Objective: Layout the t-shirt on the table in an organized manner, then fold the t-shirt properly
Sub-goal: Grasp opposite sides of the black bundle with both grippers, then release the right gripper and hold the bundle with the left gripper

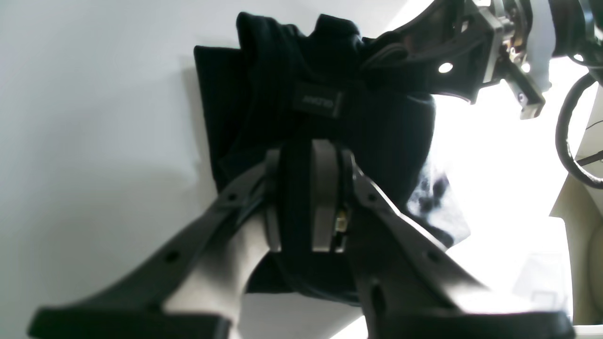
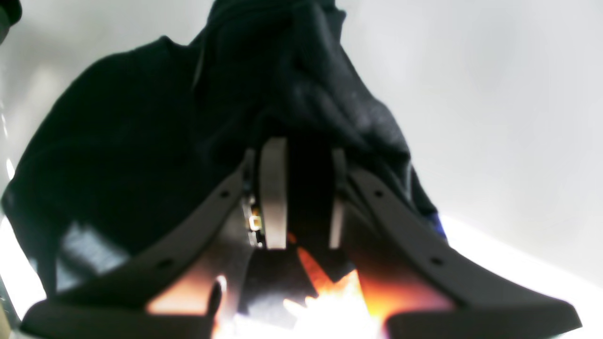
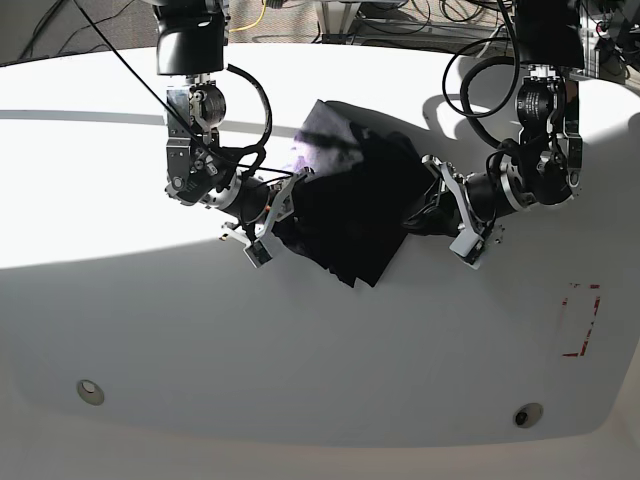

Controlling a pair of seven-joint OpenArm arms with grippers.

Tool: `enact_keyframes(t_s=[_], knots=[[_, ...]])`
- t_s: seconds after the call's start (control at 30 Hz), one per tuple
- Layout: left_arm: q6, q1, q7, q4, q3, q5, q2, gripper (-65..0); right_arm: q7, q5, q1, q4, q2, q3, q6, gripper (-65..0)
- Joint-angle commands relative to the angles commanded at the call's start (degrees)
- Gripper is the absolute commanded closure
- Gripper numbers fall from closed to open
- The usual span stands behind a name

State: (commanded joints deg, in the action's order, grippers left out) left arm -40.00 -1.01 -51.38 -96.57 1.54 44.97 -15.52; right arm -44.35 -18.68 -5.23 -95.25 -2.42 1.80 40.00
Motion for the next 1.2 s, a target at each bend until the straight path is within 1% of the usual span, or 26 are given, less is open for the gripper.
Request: enact_keyframes(t_s=[0.07, 0.13, 0.2, 0.3, 0.33, 0.37, 0.47, 0.5, 0.57, 0.6, 0.63, 0.7, 0.77, 0.8, 0.83, 0.93, 1.0, 1.03, 1.13, 1.17, 1.2], knots=[[0.00, -0.09, 0.09, 0.35, 0.00, -0.09, 0.26, -7.9, -3.34, 0.00, 0.35, -5.36, 0.00, 0.00, 0.00, -12.4], [0.00, -0.18, 0.26, 0.62, 0.79, -0.35, 1.05, -7.8, -5.54, 0.00, 0.70, -8.62, 0.00, 0.00, 0.00, -12.4], [0.00, -0.09, 0.26, 1.05, 3.43, -0.44, 2.20, -7.8, -7.30, 0.09, 0.70, -11.78, 0.00, 0.00, 0.00, -12.4], [0.22, 0.26, 0.26, 1.76, 8.88, -0.44, 4.92, -8.1, -10.64, 0.35, 1.14, -15.56, 0.00, 0.00, 0.00, -12.4], [1.71, 0.35, 0.26, 1.85, 9.67, -0.53, 5.27, -8.1, -11.16, 0.35, 1.41, -16.09, 0.00, 0.00, 0.00, -12.4], [3.74, 0.79, 0.26, 1.93, 10.81, -0.79, 5.89, -8.1, -11.96, 0.44, 2.02, -16.88, -0.09, 0.00, 0.00, -12.4], [5.14, 1.49, 0.26, 1.93, 10.99, -1.58, 6.33, -8.1, -12.04, 0.53, 2.90, -17.23, -0.26, 0.00, 0.00, -12.4], [5.23, 1.49, 0.26, 1.93, 10.99, -1.76, 6.77, -8.1, -12.04, 0.62, 3.16, -17.14, -0.26, 0.00, 0.00, -12.4], [6.29, 1.49, 0.26, 1.85, 10.37, -2.46, 9.05, -8.1, -12.04, 0.62, 3.87, -16.53, -0.35, 0.00, 0.00, -12.4], [6.73, 1.49, 0.26, 1.85, 10.02, -2.90, 9.67, -8.1, -11.87, 0.62, 3.96, -16.00, -0.35, 0.00, 0.00, -12.4], [7.78, 1.49, 0.26, 1.85, 9.32, -3.69, 10.64, -8.1, -11.43, 0.62, 4.04, -15.12, -0.44, -0.09, 0.00, -12.4], [9.89, 1.49, 0.26, 1.85, 7.30, -5.80, 12.40, -8.1, -10.11, 0.70, 4.22, -13.54, -0.70, -0.09, 0.00, -12.4], [11.30, 1.41, 0.44, 2.11, 5.27, -8.18, 14.51, -8.1, -7.56, 1.85, 4.13, -10.55, -1.67, -0.26, 0.00, -12.4], [11.74, 1.32, 0.79, 2.20, 4.57, -9.23, 15.21, -8.1, -6.51, 2.29, 4.04, -9.32, -1.85, -0.35, 0.00, -12.4], [12.09, 1.49, 2.11, 2.64, 3.16, -11.34, 16.53, -8.1, -4.57, 3.16, 3.96, -7.12, -1.85, -0.35, 0.00, -12.4], [12.26, 1.93, 5.80, 4.22, 0.35, -15.03, 18.46, -8.1, 1.32, 5.45, 3.52, -0.88, -1.85, -0.35, 0.00, -12.4], [12.26, 2.46, 7.56, 5.98, -0.70, -16.97, 18.90, -8.1, 4.92, 6.77, 2.37, 3.34, -1.85, -0.44, 0.00, -12.4], [12.26, 2.73, 8.26, 7.82, -0.88, -18.20, 18.90, -8.1, 7.91, 7.65, 1.67, 7.12, -2.02, -0.44, 0.00, -12.0], [12.26, 2.20, 9.23, 11.78, -0.79, -20.04, 18.99, -8.1, 13.45, 8.62, 0.35, 15.03, -2.20, -0.35, 0.00, -11.9], [12.26, 1.93, 9.49, 13.10, -0.79, -20.40, 18.90, -8.1, 15.21, 8.70, 0.00, 16.97, -2.55, -0.18, 0.00, -11.9], [12.26, 1.23, 10.11, 15.30, -0.79, -21.01, 18.73, -8.1, 17.93, 8.53, -0.35, 20.04, -3.60, -0.18, 0.00, -11.7]])
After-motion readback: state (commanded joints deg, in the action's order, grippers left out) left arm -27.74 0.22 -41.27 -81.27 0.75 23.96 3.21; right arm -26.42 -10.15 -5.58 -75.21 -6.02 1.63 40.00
